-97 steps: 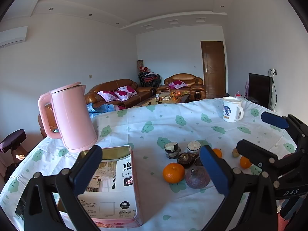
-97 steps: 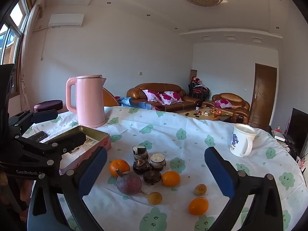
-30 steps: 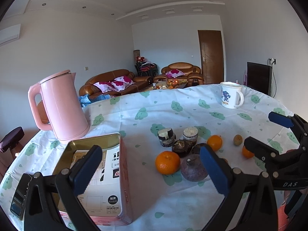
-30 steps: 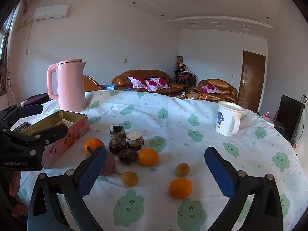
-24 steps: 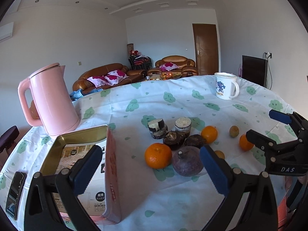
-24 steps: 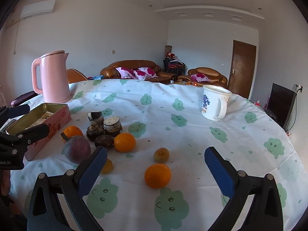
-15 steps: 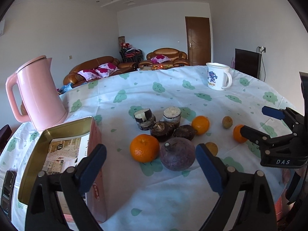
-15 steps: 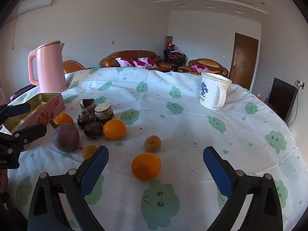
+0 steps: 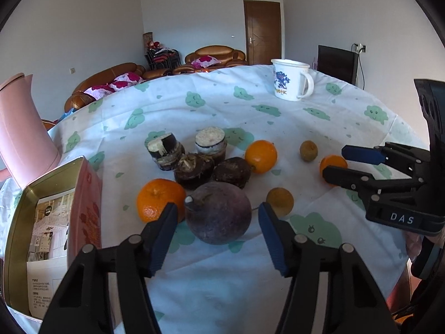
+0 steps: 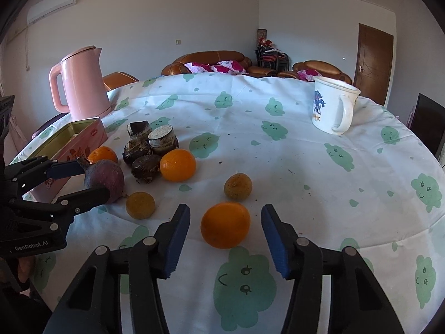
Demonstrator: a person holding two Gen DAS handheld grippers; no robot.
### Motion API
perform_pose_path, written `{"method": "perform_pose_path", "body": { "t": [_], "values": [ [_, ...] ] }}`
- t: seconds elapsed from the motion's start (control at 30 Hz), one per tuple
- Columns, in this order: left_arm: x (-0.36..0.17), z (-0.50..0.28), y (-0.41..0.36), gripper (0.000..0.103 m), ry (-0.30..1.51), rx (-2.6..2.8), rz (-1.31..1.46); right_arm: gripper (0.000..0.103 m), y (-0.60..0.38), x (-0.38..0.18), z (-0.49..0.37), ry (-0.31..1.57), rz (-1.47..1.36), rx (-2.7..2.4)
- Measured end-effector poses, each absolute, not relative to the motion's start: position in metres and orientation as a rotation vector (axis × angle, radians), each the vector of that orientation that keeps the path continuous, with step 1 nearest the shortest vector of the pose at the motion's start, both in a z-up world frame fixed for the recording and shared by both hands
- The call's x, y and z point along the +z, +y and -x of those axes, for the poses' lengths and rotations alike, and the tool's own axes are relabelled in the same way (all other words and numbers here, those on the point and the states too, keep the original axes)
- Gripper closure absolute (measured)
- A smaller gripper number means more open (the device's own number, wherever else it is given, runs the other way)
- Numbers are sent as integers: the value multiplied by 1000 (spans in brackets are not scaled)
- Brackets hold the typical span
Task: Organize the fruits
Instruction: 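Grasp the dark purple fruit with the left tool while the right tool grasps an orange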
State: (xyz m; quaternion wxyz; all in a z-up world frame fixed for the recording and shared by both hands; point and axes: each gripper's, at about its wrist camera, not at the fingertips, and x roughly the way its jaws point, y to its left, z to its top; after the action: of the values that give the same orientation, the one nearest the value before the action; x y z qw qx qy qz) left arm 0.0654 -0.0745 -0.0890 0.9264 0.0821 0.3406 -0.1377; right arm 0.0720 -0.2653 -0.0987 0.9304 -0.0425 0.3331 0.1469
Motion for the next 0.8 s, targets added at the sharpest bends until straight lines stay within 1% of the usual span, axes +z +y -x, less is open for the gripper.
{"method": "perform_pose_path", "body": {
  "t": [0.03,0.1,0.17,0.3,0.47,0.6,0.8],
  "values": [
    [-90,-67,-77,41,707,-289,-176,49,-264,-100,-74,696,90,309],
    [-90,-70,-79,41,712,-286,-180,58,-265,-102,-76,720,81,320],
    [-90,-73,-77,41,718,-283,-170,63,-267,-103,-78,727,65,327],
    [-90,-72,-73,49,713,-274,-156,63,-264,-103,-77,730,76,338],
    [-90,-73,-69,49,717,-283,-139,63,-262,-101,-74,718,92,354],
    [-93,-77,-74,47,747,-272,-169,63,-260,-102,-74,719,106,355],
    [-93,-75,-70,48,739,-284,-141,63,-259,-100,-71,699,116,356]
  ]
}}
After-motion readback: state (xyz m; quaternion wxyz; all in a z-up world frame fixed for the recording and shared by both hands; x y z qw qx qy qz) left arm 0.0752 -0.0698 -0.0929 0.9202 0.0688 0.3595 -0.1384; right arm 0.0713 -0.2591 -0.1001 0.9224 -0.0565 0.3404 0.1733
